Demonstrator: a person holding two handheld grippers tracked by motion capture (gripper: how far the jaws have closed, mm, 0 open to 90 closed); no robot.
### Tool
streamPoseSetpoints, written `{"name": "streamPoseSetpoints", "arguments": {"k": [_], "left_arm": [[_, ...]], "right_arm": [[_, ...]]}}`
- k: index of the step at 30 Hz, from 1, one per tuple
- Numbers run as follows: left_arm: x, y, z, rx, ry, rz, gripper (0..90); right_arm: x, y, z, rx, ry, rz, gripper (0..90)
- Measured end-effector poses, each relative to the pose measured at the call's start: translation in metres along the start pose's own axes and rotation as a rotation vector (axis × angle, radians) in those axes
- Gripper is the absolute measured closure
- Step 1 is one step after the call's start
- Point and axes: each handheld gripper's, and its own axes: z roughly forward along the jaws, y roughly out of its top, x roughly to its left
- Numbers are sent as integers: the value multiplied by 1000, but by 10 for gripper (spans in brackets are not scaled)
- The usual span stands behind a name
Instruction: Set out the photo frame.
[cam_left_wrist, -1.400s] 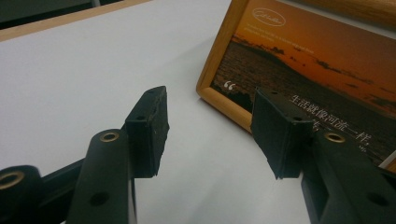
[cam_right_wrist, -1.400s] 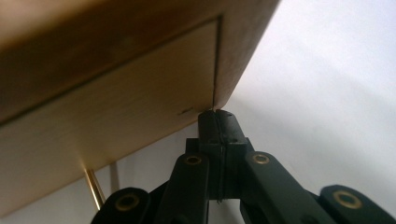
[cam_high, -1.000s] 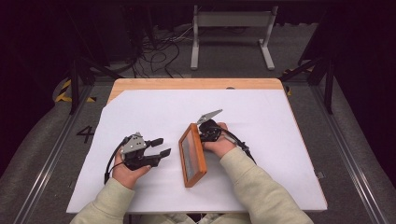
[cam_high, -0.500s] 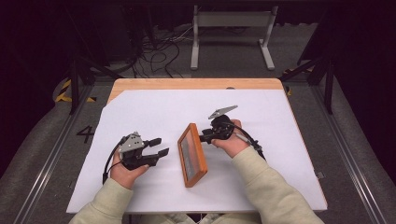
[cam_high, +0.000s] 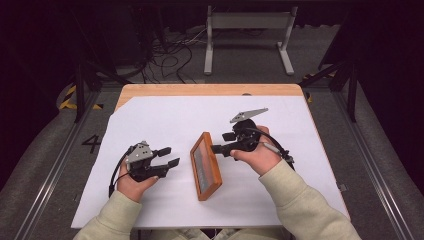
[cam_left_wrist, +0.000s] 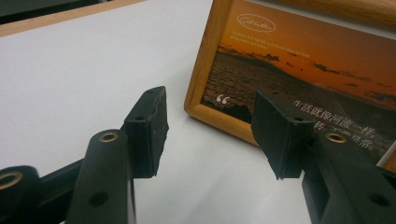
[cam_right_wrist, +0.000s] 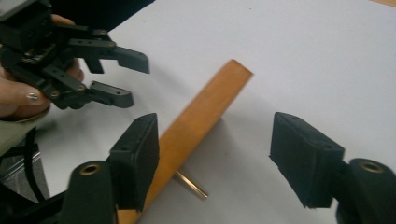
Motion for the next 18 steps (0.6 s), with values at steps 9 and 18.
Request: {"name": "streamPoseSetpoints", "arguments": {"k": [9,18], "left_arm": [[0,0,0,-10,-9,5,462],[-1,0,0,-8,-12,9,464]], "right_arm": [[9,-8,33,115,51,51,274],[16,-7,44,163,51,59,374]]}}
